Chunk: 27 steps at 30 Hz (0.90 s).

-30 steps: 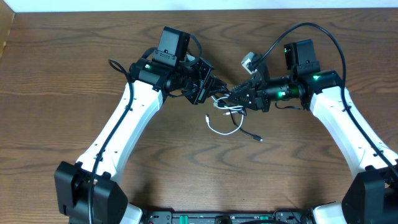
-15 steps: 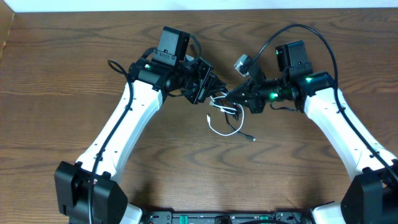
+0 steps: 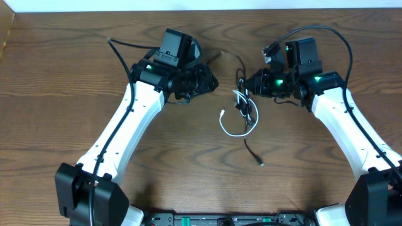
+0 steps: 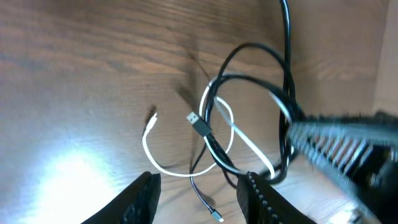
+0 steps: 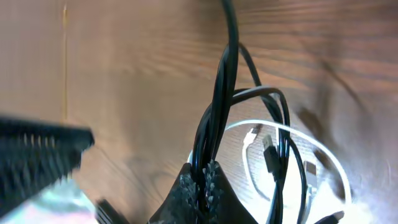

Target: Untangle cables

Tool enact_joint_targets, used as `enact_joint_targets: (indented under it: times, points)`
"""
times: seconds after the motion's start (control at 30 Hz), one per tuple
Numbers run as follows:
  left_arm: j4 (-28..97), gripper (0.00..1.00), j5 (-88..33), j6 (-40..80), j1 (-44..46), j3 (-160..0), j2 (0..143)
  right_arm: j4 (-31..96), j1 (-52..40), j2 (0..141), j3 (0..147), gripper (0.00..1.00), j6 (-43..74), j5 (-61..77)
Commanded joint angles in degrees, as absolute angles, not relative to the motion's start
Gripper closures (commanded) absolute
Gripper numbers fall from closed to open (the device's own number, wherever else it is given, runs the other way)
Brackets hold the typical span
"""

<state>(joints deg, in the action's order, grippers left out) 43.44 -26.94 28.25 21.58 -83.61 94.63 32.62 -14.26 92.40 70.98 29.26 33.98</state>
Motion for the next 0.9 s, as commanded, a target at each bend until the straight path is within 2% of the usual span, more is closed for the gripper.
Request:
enact_joint_targets:
  times: [0.0, 0.17, 0.47, 0.87]
  points:
    - [43.2, 0.56, -30.9, 19.1, 21.7, -83.8, 94.8, 32.3, -14.3, 92.2, 71.5, 0.99, 40.9, 31.6]
    - [42.6, 0.60, -32.7, 19.5, 22.4, -83.7, 96.6, 29.6, -14.3, 92.2, 71.5, 0.99, 41.8, 35.9]
    - [34.7, 0.60, -35.7, 21.3, 27.3, -83.6, 101.3, 28.9, -13.8, 92.2, 71.5, 0.99, 42.8, 36.9]
    - [32.9, 0.60, -26.9, 21.6, 30.6, -83.6, 103.0, 29.0, -13.8, 92.2, 71.5, 0.99, 42.6, 37.3]
